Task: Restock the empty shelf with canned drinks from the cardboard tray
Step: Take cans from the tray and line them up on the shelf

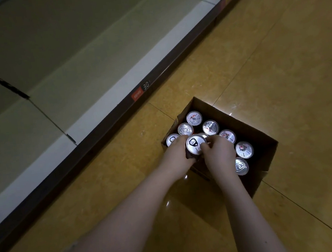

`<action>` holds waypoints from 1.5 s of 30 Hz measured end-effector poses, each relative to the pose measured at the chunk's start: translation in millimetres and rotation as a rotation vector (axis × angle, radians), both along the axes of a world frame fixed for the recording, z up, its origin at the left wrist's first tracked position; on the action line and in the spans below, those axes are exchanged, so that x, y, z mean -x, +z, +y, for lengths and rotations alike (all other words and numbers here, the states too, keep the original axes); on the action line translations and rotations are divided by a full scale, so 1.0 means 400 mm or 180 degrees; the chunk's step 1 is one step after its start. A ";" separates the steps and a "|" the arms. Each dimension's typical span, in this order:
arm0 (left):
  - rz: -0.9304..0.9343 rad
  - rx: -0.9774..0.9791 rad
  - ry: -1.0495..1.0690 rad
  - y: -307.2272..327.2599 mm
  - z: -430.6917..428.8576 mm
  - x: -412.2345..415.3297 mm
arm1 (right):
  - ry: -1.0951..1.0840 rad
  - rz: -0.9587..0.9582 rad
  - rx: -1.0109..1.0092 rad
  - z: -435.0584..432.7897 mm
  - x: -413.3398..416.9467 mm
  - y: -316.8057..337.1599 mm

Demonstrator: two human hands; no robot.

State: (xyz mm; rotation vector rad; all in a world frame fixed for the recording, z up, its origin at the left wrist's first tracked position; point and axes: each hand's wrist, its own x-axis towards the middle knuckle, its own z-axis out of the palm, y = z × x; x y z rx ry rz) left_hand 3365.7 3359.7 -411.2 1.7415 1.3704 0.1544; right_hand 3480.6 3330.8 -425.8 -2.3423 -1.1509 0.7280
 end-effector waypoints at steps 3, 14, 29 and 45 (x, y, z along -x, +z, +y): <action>-0.0268 -0.0181 0.0145 0.030 0.000 -0.007 | 0.0148 -0.0039 -0.0181 -0.001 0.000 0.070; -0.1028 -0.0451 0.0491 0.192 0.073 0.103 | -0.0487 0.2405 -0.1247 0.051 0.053 0.174; -0.1797 -0.1484 0.1963 0.491 0.007 0.583 | 0.1584 0.3048 -0.2093 0.080 0.535 0.402; -0.1993 -0.2865 0.3276 0.729 -0.265 1.222 | 0.2825 0.3478 -0.2283 -0.102 1.248 0.664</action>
